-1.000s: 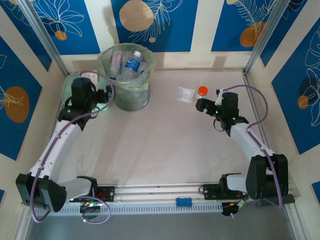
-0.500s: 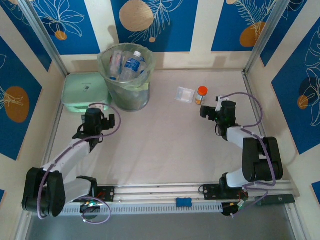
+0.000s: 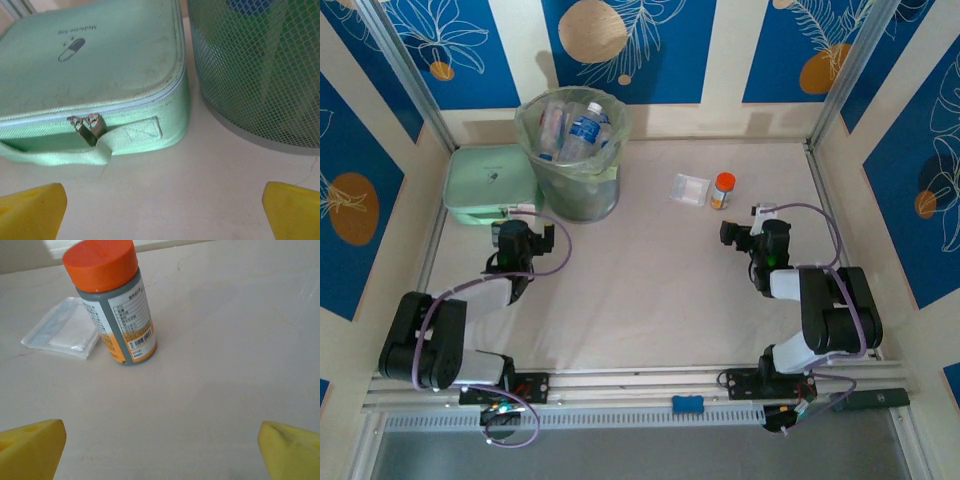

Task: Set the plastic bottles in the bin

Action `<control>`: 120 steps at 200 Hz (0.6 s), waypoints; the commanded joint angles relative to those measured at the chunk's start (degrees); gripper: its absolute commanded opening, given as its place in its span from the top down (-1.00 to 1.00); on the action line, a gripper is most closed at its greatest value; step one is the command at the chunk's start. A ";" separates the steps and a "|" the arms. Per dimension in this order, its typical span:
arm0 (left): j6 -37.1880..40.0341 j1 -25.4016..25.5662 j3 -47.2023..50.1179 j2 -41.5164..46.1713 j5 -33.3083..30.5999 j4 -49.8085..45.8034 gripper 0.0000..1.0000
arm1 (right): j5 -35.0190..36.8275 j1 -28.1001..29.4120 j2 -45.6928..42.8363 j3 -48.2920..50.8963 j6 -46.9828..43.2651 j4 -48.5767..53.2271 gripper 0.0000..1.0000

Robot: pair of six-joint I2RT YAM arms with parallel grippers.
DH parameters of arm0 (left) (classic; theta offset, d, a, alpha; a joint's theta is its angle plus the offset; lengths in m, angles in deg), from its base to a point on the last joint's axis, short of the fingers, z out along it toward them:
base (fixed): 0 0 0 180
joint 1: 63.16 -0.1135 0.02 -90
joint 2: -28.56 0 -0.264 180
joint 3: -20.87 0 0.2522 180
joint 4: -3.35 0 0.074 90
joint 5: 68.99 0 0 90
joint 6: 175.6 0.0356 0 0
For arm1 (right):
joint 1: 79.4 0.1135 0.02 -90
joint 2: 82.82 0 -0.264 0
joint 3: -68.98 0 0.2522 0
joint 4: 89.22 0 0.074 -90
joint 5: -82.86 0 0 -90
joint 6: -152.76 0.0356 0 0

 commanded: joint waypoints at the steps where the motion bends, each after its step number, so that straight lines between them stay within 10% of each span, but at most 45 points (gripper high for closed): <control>1: 2.95 -0.22 3.56 -3.79 0.07 13.42 -0.99 | 2.50 0.67 0.53 0.48 -1.27 -5.01 -0.98; 58: 4.14 -0.42 13.61 -14.45 1.79 44.00 -0.99 | 2.45 0.68 0.56 0.57 -1.35 -5.33 -0.98; 120: 2.93 -0.56 10.54 -11.75 1.13 33.98 -0.99 | 2.52 0.67 0.60 0.57 -1.35 -5.34 -0.98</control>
